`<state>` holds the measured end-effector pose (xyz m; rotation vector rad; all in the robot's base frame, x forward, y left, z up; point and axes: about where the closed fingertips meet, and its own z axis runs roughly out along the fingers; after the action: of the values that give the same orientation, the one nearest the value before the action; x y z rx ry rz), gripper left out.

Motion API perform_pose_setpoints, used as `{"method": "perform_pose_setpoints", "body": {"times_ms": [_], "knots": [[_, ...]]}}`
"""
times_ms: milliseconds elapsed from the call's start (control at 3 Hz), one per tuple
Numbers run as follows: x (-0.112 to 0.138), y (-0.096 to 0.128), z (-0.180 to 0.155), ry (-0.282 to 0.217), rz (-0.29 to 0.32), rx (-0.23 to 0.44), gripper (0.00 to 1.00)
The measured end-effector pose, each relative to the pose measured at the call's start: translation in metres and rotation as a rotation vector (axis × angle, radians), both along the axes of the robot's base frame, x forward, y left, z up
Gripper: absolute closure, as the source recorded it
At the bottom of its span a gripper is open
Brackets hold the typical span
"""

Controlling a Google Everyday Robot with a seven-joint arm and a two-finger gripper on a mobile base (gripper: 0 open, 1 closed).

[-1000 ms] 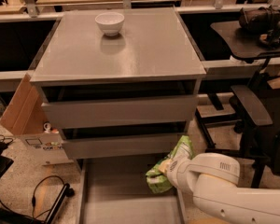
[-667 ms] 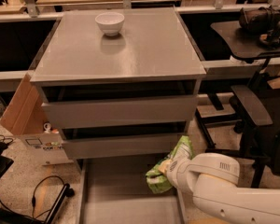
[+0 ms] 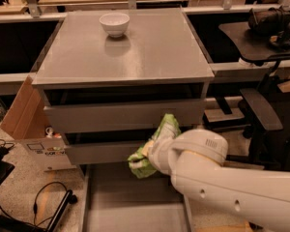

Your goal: Pick green rice chip bag from bottom drawer and place on counter

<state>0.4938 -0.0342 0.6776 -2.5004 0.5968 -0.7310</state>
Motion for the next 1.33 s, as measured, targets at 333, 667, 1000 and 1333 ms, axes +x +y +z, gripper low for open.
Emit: {"method": "perform_pose_setpoints", "body": {"times_ms": [333,667,1000,1333], "knots": [[0.026,0.028,0.107,-0.109,0.002,-0.045,1.0],[0.037,0.028,0.205,-0.16,-0.056,-0.028,1.0],[0.072,0.017,0.302,-0.236,-0.098,0.065,1.0],[0.105,0.017,0.338,-0.276,-0.09,0.141,1.0]]}}
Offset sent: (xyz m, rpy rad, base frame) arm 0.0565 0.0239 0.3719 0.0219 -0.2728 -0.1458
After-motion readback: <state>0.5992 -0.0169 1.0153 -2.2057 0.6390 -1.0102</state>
